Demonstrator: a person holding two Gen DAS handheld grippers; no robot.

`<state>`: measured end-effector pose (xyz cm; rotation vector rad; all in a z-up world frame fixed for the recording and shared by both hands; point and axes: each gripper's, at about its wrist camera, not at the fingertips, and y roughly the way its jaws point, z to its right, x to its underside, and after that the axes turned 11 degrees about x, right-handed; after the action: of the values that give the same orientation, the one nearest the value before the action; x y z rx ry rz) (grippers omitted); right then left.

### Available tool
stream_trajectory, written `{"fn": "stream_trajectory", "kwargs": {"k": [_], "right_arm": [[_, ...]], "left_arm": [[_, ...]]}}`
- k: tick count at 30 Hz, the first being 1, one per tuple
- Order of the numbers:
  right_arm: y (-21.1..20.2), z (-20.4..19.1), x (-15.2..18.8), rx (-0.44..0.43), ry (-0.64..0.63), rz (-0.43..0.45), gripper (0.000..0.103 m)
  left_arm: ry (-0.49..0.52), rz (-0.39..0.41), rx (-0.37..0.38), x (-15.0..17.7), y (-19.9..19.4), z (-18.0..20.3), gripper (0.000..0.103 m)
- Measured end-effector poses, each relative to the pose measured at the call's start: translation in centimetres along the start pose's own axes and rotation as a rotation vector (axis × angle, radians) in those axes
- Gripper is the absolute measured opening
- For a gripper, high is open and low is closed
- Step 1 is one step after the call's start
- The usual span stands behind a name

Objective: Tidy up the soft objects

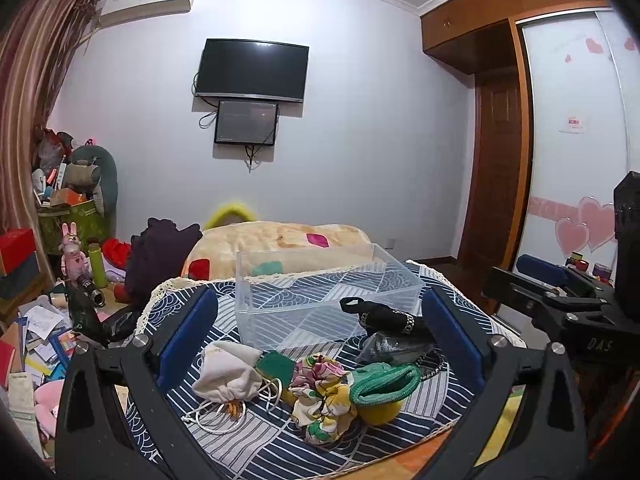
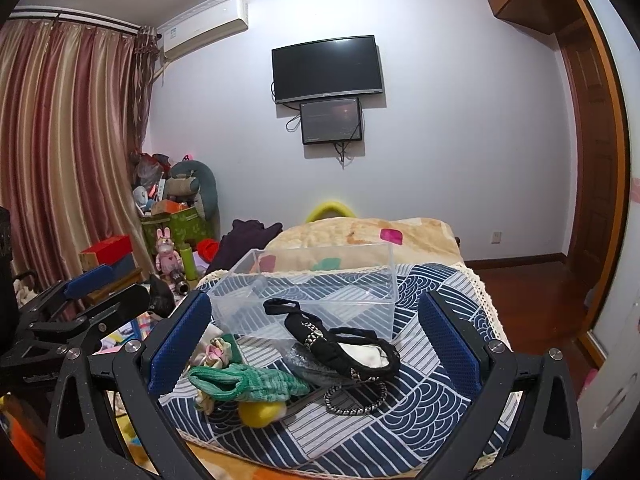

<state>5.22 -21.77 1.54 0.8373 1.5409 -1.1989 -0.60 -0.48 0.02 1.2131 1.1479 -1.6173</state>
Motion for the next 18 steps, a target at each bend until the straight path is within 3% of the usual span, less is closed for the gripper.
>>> {"fn": "stream_trajectory", "kwargs": {"k": [7,10,13,15,18], "right_arm": [[0.5,0.0,0.4,-0.007,0.009,-0.006,0.103],[0.6,-0.3,0.6,0.004,-0.004,0.001,0.103],[1.0,-0.3,0.8,-0.007,-0.004,-0.014,0.094],[1.7,-0.3,1.0,-0.017,-0.002,-0.042,0.080],[3.1,0.0,1.6,-0.031,0.011,-0.096,0.071]], "left_arm": [[0.020,-0.004,0.014,0.4,0.1,0.2,0.103],[0.013,-0.014,0.026,0.6,0.5,0.0,0.089],[0.003,-0.038,0.015,0.8,1.1,-0.6,0.083],[-0.016,-0.038,0.000,0.9,1.3,-1.6,0.082],[-0.083,-0.044,-0.026,1.1,1.6,-3.8,0.077]]}}
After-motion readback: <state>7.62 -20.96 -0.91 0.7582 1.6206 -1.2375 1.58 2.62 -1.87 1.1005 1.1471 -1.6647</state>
